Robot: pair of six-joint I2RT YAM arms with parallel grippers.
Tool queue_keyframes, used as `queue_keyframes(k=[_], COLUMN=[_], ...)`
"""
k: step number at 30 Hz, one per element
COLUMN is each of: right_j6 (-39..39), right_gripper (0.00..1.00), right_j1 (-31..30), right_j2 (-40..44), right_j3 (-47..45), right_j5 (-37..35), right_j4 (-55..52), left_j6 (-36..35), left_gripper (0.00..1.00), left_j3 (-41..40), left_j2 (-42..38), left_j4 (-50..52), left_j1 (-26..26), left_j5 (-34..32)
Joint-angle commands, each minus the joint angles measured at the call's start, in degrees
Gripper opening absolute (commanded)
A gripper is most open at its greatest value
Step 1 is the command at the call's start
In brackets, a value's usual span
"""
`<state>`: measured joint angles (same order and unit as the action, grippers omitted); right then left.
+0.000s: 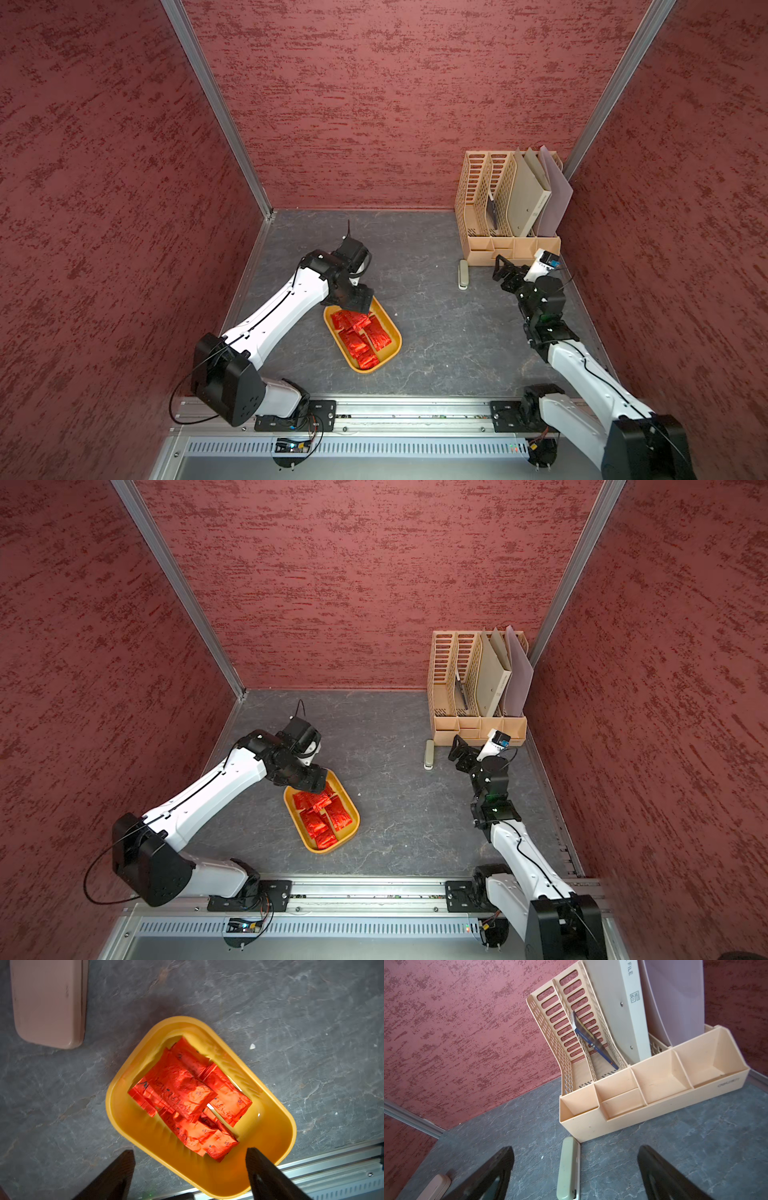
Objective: Take the tea bags out of the storage box
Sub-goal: Pick up the storage box at the center of the board.
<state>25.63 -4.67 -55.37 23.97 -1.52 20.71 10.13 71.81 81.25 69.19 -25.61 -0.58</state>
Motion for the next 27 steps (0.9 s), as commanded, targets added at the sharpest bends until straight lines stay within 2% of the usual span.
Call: queue_keyframes(k=[1,9,12,15,19,25,27], right_j6=[0.65,1.53,1.62,1.53,1.44,1.62,1.71], right_gripper=[0.98,0.98,0.99,0.98,0.98,0.98,0.99], right_j1=[-0.14,-0.17,-0.17,-0.17,-0.17,-0.11,-0.14], right_j2=[-0.12,-0.5,-0.94,-1.12,-1.53,-2.28,-2.41], right_j3=[1.44,1.5,1.52,1.51,1.35,1.17,1.01], right_j5=[3.69,4.86,5.12,4.96,4.88,4.8,4.77], right_j4=[1.02,1.35,1.61,1.83,2.2,2.73,3.1], left_j6=[-3.49,-7.84,-9.22,-10.01,-10.17,-10.14,-10.04], left_gripper=[0.84,0.79,0.77,0.71,0.68,0.56,0.5], left_j3=[1.3,4.64,5.0,5.3,5.19,3.5,2.9], left_j2=[2.2,12.72,14.9,16.83,18.42,20.8,20.79], left_j4=[0.03,-4.42,-5.24,-5.39,-6.48,-7.83,-8.1], left_j1=[5.47,8.21,10.71,12.75,12.77,12.48,12.43], left_j5=[0.34,4.92,5.41,6.18,7.43,7.93,7.35])
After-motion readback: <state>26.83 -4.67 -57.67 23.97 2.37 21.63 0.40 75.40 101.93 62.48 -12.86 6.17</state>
